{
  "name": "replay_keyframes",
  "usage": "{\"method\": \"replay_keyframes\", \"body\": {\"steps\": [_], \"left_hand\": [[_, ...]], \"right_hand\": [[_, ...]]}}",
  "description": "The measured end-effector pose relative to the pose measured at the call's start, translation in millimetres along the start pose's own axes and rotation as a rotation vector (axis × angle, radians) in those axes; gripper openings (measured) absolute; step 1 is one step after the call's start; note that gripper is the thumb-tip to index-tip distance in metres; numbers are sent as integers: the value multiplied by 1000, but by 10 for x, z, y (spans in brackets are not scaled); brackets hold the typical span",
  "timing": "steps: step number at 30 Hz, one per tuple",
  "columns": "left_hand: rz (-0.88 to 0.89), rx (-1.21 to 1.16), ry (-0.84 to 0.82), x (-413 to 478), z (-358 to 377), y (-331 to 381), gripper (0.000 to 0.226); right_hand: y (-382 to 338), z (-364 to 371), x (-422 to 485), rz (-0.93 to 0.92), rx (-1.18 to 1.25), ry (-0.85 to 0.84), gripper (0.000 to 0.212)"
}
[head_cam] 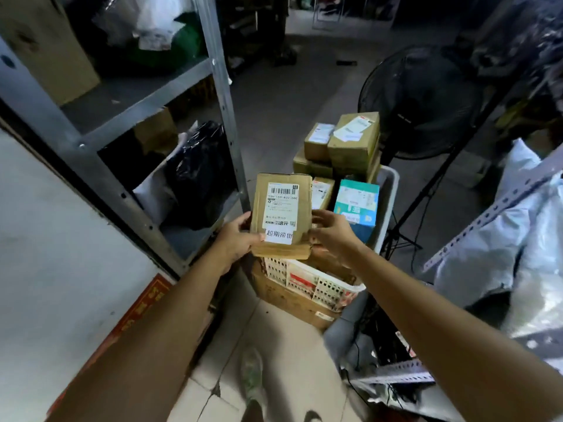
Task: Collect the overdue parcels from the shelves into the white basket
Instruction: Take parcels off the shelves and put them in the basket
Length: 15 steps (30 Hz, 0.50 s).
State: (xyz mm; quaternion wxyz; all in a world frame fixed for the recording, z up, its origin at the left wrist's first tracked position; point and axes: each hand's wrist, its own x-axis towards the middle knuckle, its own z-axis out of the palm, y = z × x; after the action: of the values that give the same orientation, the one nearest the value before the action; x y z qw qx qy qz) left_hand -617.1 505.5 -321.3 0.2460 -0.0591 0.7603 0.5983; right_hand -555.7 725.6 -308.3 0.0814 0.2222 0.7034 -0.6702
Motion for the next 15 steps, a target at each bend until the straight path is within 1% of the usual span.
{"method": "replay_keyframes", "body": {"steps": [7, 11, 15], "left_hand": [[33, 58, -90, 1112, -289, 408, 79], [-3, 90, -157, 1673, -374, 569, 78], [-45, 137, -195, 2194, -403, 544, 81]], "right_hand": [[-330, 205, 888, -23, 2, 111, 60], [-426, 249, 1348, -7, 18, 144, 60], [-415, 232, 1734, 43, 41, 159, 58]]}}
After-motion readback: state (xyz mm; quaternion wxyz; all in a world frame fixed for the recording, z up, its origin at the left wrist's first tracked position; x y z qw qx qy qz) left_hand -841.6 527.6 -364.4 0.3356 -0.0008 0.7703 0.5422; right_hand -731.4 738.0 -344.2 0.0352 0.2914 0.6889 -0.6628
